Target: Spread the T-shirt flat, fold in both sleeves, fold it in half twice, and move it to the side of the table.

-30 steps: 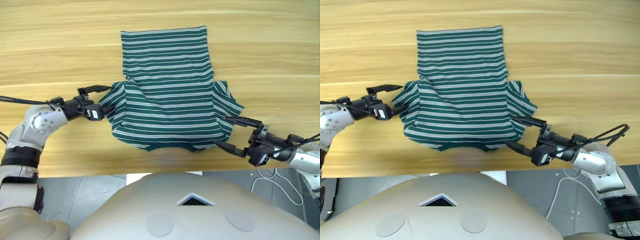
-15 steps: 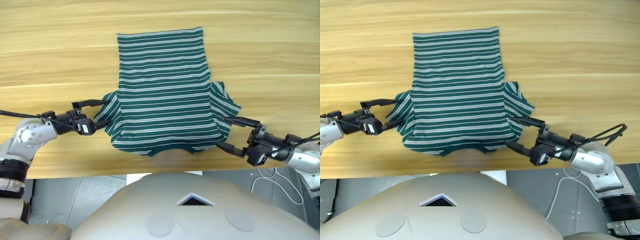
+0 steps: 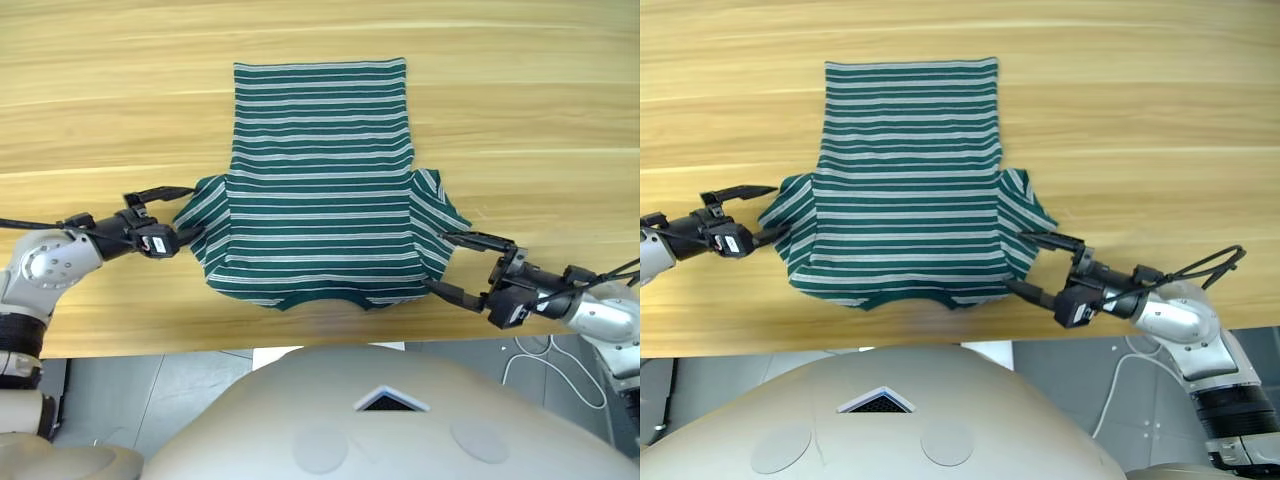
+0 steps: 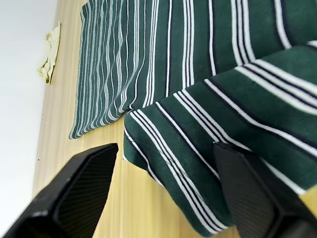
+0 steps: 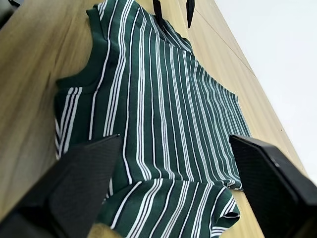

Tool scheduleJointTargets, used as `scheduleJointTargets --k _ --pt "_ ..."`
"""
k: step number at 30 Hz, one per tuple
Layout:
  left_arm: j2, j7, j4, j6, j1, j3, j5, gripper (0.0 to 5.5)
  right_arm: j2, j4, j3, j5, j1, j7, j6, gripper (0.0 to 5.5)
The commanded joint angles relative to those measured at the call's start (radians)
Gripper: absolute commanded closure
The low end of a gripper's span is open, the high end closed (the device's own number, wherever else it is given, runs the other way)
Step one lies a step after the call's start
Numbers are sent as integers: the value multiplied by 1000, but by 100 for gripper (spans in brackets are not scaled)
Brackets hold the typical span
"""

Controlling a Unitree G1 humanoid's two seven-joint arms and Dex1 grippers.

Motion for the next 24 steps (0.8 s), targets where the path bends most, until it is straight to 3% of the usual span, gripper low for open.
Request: scheduleJointTargets --k 1,9,15,24 --pt "28 -8 -5 40 -6 59 -65 194 13 19 0 -16 -28 0 28 144" --pt "66 -83 -122 43 50 142 -228 194 49 48 -3 -68 -63 -19 81 144" --pt "127 -107 -154 135 162 147 -63 91 51 42 -24 -95 -48 -44 109 139" --pt "134 -91 -209 174 196 169 50 91 42 26 -34 -98 -32 -50 114 139"
